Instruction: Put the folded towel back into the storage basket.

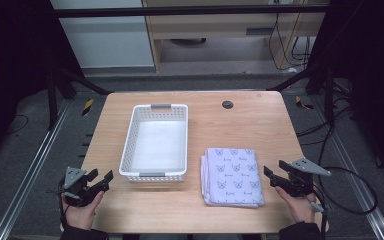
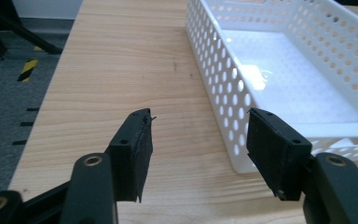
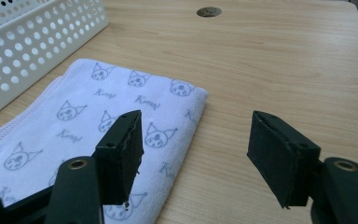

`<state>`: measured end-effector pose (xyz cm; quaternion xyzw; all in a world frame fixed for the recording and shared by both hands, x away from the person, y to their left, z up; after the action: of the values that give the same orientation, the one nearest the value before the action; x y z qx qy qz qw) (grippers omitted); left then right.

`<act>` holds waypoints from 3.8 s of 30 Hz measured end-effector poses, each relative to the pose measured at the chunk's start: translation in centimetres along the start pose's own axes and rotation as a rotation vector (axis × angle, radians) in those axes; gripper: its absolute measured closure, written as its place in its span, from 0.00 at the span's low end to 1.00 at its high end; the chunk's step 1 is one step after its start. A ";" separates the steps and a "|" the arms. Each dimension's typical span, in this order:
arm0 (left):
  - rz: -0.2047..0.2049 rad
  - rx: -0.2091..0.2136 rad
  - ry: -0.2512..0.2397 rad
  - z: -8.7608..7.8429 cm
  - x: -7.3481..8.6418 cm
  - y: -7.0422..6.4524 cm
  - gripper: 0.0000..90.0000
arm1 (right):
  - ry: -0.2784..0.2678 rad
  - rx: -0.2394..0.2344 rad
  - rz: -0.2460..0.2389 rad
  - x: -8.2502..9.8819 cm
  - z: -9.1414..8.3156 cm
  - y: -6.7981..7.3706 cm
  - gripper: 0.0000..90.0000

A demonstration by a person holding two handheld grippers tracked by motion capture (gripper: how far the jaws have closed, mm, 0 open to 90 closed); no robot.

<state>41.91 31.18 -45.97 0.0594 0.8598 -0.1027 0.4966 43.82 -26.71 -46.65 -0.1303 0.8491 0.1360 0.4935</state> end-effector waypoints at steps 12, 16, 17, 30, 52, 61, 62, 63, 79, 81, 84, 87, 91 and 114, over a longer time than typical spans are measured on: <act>0.033 0.103 -0.033 -0.6 -0.8 -2.1 0.39 | -0.012 -0.017 0.008 -0.7 -0.7 0.2 0.44; 0.039 0.125 -0.034 -0.6 -1.1 -2.8 0.38 | -0.018 -0.041 0.015 -1.0 -0.8 0.4 0.44; 0.048 0.132 -0.035 -0.6 -1.3 -3.2 0.38 | -0.017 -0.045 0.014 -1.0 -0.8 0.5 0.43; 0.100 0.187 -0.053 -0.5 -3.2 -6.1 0.36 | -0.038 -0.070 -0.022 -2.6 -1.7 0.9 0.41; 0.151 0.283 -0.073 0.2 -6.3 -12.6 0.35 | -0.104 -0.090 -0.011 -6.2 -2.8 1.3 0.41; 0.175 0.334 -0.051 1.2 -6.1 -15.8 0.36 | -0.083 -0.109 -0.026 -6.5 -2.1 1.8 0.41; 0.181 0.340 -0.048 1.3 -6.1 -16.2 0.36 | -0.081 -0.110 -0.026 -6.5 -2.0 1.8 0.41; 0.186 0.344 -0.046 1.4 -6.0 -16.5 0.36 | -0.079 -0.109 -0.024 -6.5 -1.9 1.8 0.41; 0.239 0.407 -0.003 2.7 -4.4 -21.4 0.38 | -0.042 -0.113 -0.028 -6.4 0.0 1.6 0.40; 0.248 0.409 0.002 2.8 -4.1 -21.9 0.39 | -0.035 -0.111 -0.033 -6.3 0.3 1.5 0.41; 0.262 0.411 0.010 3.0 -3.8 -22.7 0.39 | -0.029 -0.106 -0.033 -6.2 0.7 1.3 0.41; 0.262 0.420 0.016 3.3 -3.4 -23.3 0.40 | -0.029 -0.100 -0.028 -6.0 1.0 1.1 0.41; 0.272 0.425 0.026 3.6 -3.0 -24.0 0.40 | -0.022 -0.102 -0.023 -5.9 1.3 0.8 0.41; 0.304 0.401 0.116 5.7 1.0 -26.5 0.41 | 0.042 -0.077 -0.011 -4.1 4.1 -0.3 0.38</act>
<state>40.79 4.10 -46.43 0.2909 0.8305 -0.1920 0.4344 49.18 -25.11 -45.03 -0.1569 0.8527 0.1632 0.4708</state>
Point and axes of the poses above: each handheld gripper's, and its own axes: z roughly forward along the jaws, x roughly out of its underside, y roughly to its left, the point moved 2 cm from there along z, roughly forward along the jaws
